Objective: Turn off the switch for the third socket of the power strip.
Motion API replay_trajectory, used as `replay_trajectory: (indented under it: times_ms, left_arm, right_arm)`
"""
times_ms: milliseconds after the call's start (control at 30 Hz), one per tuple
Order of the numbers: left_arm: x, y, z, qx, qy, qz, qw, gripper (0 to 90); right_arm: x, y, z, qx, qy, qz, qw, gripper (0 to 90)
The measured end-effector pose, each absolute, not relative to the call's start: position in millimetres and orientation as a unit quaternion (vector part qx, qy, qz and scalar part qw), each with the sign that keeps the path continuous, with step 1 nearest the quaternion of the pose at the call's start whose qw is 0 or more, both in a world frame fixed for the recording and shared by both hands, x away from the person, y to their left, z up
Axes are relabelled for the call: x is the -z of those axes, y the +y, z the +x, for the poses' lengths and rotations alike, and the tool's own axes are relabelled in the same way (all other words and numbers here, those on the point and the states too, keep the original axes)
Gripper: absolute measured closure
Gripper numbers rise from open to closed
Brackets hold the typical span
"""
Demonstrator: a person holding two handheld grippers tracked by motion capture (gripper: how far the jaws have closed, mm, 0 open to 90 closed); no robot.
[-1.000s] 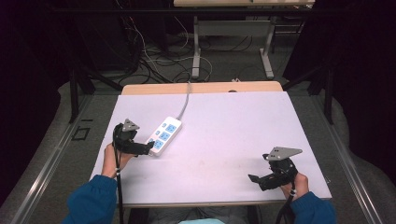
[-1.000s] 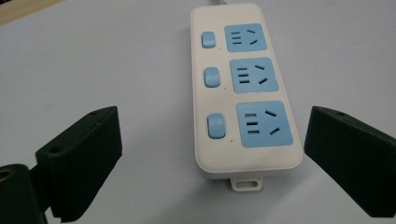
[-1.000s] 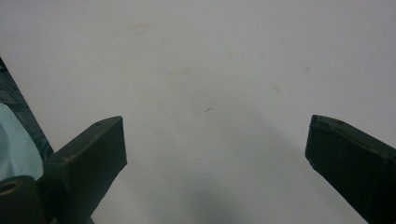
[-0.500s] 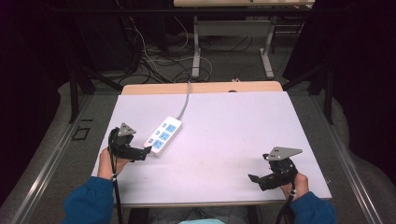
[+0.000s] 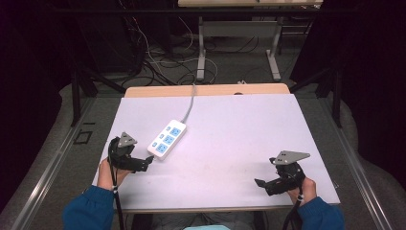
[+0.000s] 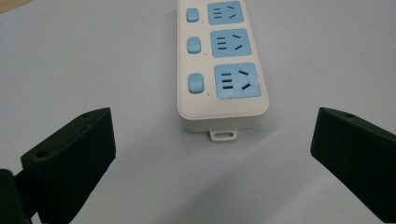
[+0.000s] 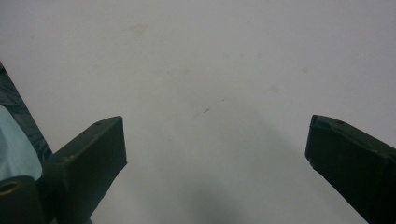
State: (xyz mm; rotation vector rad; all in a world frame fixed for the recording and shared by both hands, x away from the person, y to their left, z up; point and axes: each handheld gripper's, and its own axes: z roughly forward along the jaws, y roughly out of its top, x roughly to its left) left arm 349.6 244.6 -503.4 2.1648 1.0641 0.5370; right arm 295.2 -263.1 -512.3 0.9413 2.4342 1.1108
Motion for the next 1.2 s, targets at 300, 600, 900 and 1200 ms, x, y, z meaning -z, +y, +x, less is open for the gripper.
replay_trajectory:
  times_ms: [300, 600, 900, 1200]
  left_arm:
    - [505.1, 252.8, 334.0, -0.206, 0.413, 0.820, 0.338, 0.1]
    - [505.8, 257.8, 324.0, -0.210, 0.409, 0.818, 0.345, 0.1]
    - [509.6, 259.8, 315.0, -0.207, 0.403, 0.820, 0.349, 0.1]
    - [513.6, 263.2, 306.5, -0.209, 0.398, 0.820, 0.356, 0.1]
  right_arm:
    - [512.3, -262.2, 293.8, -0.386, 0.846, 0.336, 0.147, 4.7]
    - [512.0, -262.4, 294.2, -0.386, 0.847, 0.333, 0.149, 4.6]
    - [512.1, -262.3, 293.8, -0.386, 0.847, 0.334, 0.151, 4.6]
    - [511.3, -262.4, 293.4, -0.385, 0.847, 0.334, 0.150, 4.7]
